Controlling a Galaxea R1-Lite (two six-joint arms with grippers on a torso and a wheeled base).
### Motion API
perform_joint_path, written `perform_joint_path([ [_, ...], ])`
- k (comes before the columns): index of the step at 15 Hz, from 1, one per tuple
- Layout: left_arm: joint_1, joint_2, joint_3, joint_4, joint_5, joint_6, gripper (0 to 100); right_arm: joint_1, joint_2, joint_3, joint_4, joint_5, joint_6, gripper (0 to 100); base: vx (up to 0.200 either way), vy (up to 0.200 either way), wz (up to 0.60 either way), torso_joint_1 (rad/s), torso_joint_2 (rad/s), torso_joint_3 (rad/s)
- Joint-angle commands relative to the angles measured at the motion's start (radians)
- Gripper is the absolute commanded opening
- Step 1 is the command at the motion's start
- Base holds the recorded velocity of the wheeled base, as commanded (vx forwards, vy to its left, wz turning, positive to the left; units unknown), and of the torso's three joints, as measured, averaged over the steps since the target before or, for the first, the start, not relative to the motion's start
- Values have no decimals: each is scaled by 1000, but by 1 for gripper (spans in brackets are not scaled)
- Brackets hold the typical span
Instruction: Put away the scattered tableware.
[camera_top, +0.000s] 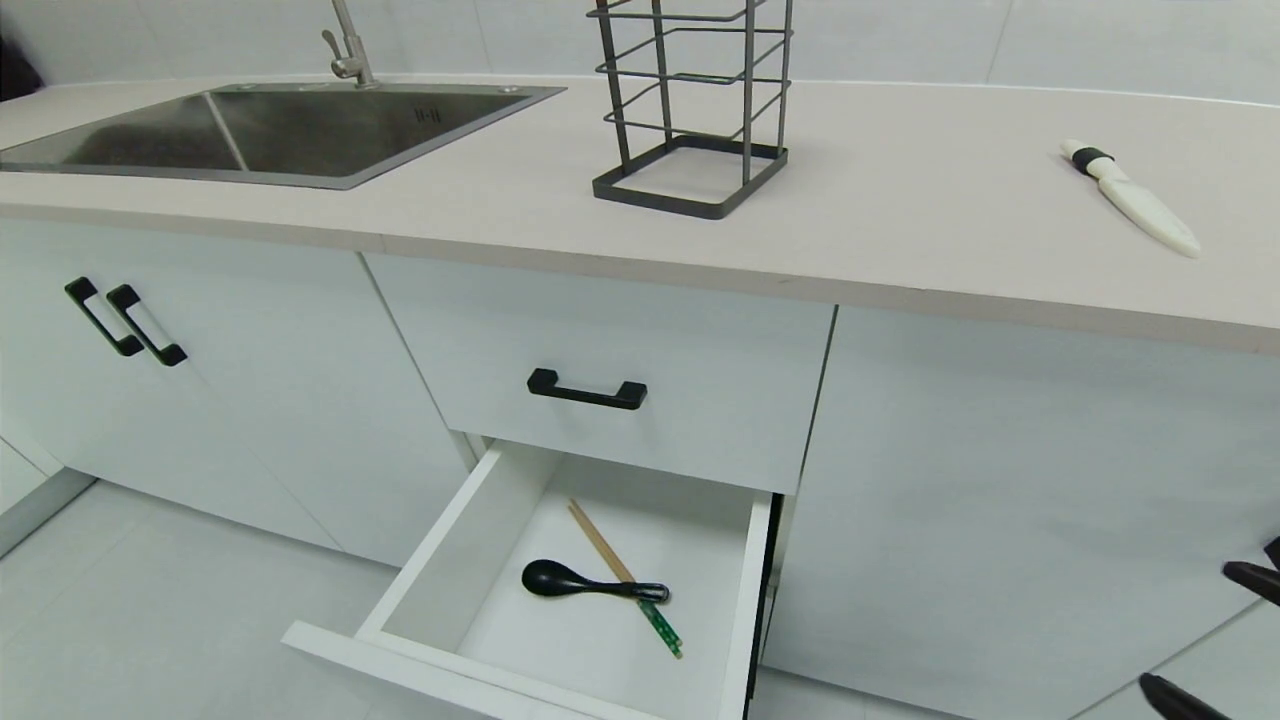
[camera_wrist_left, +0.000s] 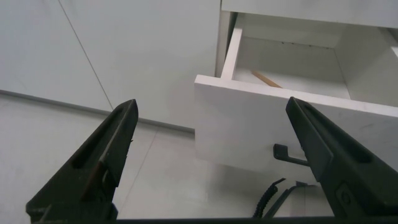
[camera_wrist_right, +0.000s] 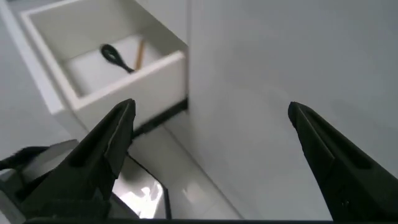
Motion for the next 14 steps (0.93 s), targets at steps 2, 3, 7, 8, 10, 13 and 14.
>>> perform_joint_path([
  [2, 0, 0, 0, 0, -1, 4, 100, -293, -384, 28, 84, 5, -5, 100, 0, 0, 0, 0, 0, 0],
  [3, 0, 0, 0, 0, -1, 9, 100, -318, -427, 30, 108, 3, -5, 100, 0, 0, 0, 0, 0, 0],
  [7, 0, 0, 2, 0, 0, 2, 100, -434, -621, 76, 303, 0, 5, 100, 0, 0, 0, 0, 0, 0],
  [8, 0, 0, 0, 0, 0, 1, 100, -430, -624, 76, 329, 0, 6, 100, 0, 0, 0, 0, 0, 0],
  [10, 0, 0, 0, -3, -18, 41, 100, -373, -710, 76, 538, -1, 20, 100, 0, 0, 0, 0, 0, 0],
  [13, -1, 61, -87, -270, -222, 50, 100, -373, -710, 76, 559, -60, 83, 100, 0, 0, 0, 0, 0, 0],
  [14, -1, 127, -184, -247, -291, -19, 100, -373, -710, 76, 559, -61, 83, 100, 0, 0, 0, 0, 0, 0],
])
